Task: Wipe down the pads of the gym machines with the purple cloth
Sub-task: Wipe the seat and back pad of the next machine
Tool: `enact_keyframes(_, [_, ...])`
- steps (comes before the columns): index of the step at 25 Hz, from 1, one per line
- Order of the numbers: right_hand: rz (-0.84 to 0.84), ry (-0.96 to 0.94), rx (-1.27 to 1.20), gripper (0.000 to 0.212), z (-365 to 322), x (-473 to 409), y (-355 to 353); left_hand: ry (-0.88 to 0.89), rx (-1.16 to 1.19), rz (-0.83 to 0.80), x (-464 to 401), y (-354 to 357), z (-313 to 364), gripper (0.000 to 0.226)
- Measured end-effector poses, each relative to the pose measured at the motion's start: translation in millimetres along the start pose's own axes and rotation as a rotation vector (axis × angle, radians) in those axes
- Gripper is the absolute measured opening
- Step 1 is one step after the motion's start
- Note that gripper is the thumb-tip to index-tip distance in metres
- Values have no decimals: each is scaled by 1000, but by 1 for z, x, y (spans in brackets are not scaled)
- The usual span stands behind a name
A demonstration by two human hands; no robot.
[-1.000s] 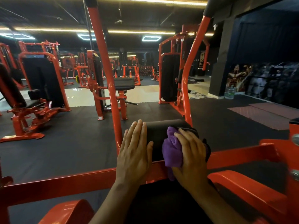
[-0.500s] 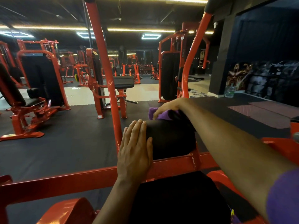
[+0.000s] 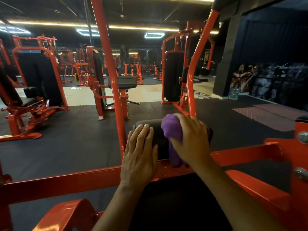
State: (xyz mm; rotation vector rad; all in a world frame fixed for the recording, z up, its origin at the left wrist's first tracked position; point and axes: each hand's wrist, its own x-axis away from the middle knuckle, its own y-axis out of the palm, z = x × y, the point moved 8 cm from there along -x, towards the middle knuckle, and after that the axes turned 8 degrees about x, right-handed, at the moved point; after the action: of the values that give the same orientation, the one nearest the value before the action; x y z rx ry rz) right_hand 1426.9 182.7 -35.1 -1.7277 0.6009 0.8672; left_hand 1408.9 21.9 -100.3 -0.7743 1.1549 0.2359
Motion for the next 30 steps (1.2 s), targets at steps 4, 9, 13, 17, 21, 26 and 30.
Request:
enact_keyframes(4, [-788, 280, 73, 47, 18, -102, 62, 8, 4, -11, -2, -1, 2, 52])
enact_keyframes(9, [-920, 241, 126, 49, 15, -107, 76, -1, 29, -40, 7, -6, 4, 50])
enact_keyframes(13, [-528, 111, 142, 54, 11, -81, 42, -124, 211, 0, 12, -21, -4, 55])
enact_keyframes(17, [-502, 143, 132, 52, 8, -76, 38, -199, 222, -133, 14, -36, -41, 59])
enact_keyframes(21, [-548, 115, 57, 46, -22, -95, 35, -276, 364, -387, 18, -29, -50, 63])
enact_keyframes(26, [-688, -5, 186, 46, -81, -88, 73, -340, 417, -337, 24, -26, -49, 64])
enact_keyframes(30, [-226, -126, 159, 62, -81, -32, 40, -294, 393, -368, 25, -26, -56, 59])
